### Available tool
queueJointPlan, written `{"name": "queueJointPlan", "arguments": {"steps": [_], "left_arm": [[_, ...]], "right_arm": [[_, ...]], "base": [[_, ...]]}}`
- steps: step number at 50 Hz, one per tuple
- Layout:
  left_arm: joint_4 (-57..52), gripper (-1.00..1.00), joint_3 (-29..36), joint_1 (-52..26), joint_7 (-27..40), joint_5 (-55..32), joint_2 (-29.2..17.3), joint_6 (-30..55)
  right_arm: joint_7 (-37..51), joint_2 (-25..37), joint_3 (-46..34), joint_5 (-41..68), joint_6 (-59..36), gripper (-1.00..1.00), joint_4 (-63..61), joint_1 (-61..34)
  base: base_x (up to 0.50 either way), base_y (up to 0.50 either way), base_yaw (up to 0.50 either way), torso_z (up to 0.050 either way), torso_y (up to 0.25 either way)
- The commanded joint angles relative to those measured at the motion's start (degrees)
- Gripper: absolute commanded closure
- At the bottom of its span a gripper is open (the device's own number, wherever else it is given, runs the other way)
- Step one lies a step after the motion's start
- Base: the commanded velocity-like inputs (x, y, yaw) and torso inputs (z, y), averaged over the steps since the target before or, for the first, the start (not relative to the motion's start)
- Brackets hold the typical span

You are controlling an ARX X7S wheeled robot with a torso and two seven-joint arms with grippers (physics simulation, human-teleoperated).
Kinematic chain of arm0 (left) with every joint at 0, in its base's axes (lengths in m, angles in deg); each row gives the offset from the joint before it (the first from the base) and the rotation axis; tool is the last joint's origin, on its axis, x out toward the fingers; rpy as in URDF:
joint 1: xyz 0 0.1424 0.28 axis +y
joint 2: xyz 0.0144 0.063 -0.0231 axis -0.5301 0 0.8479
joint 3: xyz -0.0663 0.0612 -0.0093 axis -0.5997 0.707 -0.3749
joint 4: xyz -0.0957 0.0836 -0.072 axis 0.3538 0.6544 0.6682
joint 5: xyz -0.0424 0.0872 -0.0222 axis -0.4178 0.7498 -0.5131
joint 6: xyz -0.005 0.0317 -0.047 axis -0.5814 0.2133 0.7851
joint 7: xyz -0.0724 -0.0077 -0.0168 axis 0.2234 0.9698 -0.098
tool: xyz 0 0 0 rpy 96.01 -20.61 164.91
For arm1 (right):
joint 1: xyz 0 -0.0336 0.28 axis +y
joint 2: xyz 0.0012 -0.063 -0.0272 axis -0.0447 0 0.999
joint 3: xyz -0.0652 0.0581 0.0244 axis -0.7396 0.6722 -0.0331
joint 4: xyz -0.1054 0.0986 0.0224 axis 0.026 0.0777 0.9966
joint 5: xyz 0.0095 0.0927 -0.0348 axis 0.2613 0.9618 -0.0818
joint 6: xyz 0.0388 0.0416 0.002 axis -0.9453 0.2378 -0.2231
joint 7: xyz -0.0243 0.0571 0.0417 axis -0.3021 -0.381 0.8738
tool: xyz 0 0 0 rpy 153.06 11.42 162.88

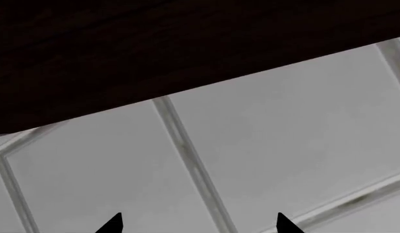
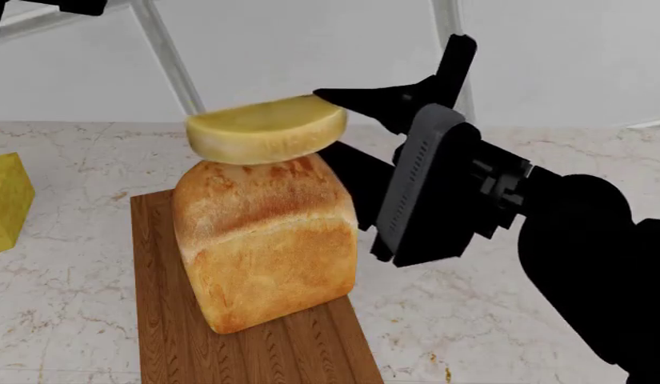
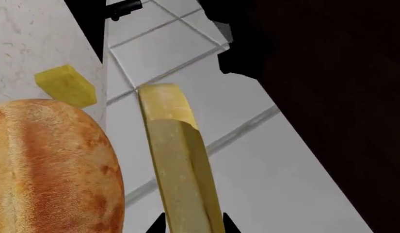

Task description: Pick up the wedge of cheese and place it on the slice of bread to prepare a simple cheese on bread dish.

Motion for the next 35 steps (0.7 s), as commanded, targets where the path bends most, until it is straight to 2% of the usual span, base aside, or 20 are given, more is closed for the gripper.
{"name": "queueJointPlan", "arguments": {"steps": [1, 33, 34, 35], "left_arm": [[-3.1, -1.00, -0.7, 3.1, 0.4, -0.5, 0.0, 0.3], [-2.8, -1.00, -0.3, 2.9, 0.7, -0.6, -0.1, 0.7], [-3.0, -1.00, -14.7, 5.8, -17.8, 26.4, 12.6, 1.5], [-2.8, -1.00, -14.7, 5.7, -17.4, 26.5, 12.6, 1.8]], "right_arm": [[5.9, 0.7, -4.4, 0.4, 0.0, 1.00, -0.2, 0.4], [6.9, -1.2, -6.7, 0.2, 0.0, 1.00, 3.3, -1.9], [8.1, -1.0, -8.9, 1.2, 0.0, 1.00, 3.5, -2.3], [7.4, -1.1, -7.5, 0.6, 0.0, 1.00, 3.4, -2.1]], "base": [[0.00, 0.00, 0.00, 0.000, 0.000], [0.00, 0.00, 0.00, 0.000, 0.000], [0.00, 0.00, 0.00, 0.000, 0.000], [0.00, 0.00, 0.00, 0.000, 0.000]]}}
